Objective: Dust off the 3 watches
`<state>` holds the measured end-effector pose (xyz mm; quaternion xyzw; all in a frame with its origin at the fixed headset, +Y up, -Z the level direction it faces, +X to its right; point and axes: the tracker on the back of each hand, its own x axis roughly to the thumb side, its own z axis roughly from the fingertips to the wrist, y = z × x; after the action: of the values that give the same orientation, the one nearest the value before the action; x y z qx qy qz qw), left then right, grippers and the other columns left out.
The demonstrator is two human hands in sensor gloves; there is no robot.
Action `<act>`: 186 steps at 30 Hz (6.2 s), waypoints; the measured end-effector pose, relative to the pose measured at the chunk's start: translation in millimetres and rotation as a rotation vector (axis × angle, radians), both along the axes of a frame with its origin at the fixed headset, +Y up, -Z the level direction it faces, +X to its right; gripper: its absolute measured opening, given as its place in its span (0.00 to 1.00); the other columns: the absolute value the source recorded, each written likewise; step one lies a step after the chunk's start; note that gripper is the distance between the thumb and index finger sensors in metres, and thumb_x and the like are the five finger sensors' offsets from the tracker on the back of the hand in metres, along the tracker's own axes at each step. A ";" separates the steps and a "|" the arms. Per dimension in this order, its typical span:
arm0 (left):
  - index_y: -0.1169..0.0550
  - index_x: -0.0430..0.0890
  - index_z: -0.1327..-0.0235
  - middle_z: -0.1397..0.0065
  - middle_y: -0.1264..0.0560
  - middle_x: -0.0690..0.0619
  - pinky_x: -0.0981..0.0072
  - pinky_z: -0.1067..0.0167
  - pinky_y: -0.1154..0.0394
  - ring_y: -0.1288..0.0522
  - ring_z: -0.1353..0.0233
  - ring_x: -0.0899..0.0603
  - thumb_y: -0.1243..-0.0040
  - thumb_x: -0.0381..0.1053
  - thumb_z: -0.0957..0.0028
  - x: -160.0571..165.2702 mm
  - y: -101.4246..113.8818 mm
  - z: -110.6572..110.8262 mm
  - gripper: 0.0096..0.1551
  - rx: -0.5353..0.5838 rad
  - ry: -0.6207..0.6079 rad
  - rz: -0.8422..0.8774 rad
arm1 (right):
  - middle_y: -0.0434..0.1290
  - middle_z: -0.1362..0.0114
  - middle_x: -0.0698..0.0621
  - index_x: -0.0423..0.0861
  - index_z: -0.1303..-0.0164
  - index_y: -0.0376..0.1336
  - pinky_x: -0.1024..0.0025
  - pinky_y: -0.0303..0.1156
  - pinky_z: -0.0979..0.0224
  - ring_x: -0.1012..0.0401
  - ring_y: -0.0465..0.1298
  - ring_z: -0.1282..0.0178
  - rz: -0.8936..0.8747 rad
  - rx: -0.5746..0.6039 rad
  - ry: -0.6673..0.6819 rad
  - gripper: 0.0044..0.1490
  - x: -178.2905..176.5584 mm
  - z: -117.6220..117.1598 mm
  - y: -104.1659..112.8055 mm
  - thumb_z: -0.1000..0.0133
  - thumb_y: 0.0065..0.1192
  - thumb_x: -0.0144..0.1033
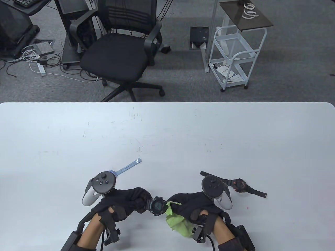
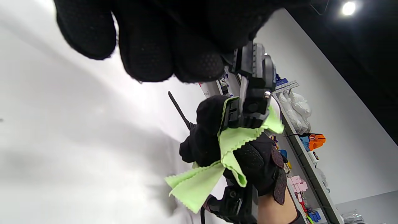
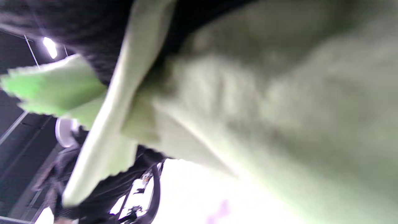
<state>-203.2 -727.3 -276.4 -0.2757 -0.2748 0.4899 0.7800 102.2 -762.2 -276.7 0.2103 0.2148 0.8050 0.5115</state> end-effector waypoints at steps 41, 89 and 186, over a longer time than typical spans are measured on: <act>0.20 0.41 0.35 0.47 0.15 0.47 0.34 0.38 0.27 0.18 0.45 0.37 0.40 0.47 0.46 -12.3 0.5 -2.7 0.26 0.008 0.046 0.017 | 0.88 0.63 0.54 0.46 0.54 0.82 0.53 0.81 0.51 0.65 0.86 0.69 0.004 0.001 0.008 0.28 11.0 -6.9 1.1 0.50 0.72 0.55; 0.20 0.40 0.35 0.47 0.15 0.45 0.34 0.38 0.27 0.18 0.44 0.37 0.40 0.47 0.46 -29.5 4.8 -4.6 0.26 0.033 0.127 0.037 | 0.88 0.58 0.52 0.46 0.47 0.81 0.51 0.80 0.48 0.63 0.86 0.65 0.006 -0.016 -0.017 0.29 23.0 -10.5 3.1 0.50 0.69 0.50; 0.23 0.44 0.32 0.41 0.17 0.47 0.31 0.36 0.29 0.19 0.40 0.36 0.40 0.47 0.45 -42.8 14.5 0.9 0.27 0.117 0.365 0.298 | 0.88 0.58 0.52 0.47 0.50 0.81 0.50 0.80 0.49 0.62 0.87 0.65 0.659 0.631 0.274 0.28 -106.9 43.0 3.1 0.49 0.69 0.53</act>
<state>-245.9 -712.8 -275.6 -0.0935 -0.1947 0.6247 0.7504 -4.6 -759.0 -233.8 0.3804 0.0805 0.9151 0.1069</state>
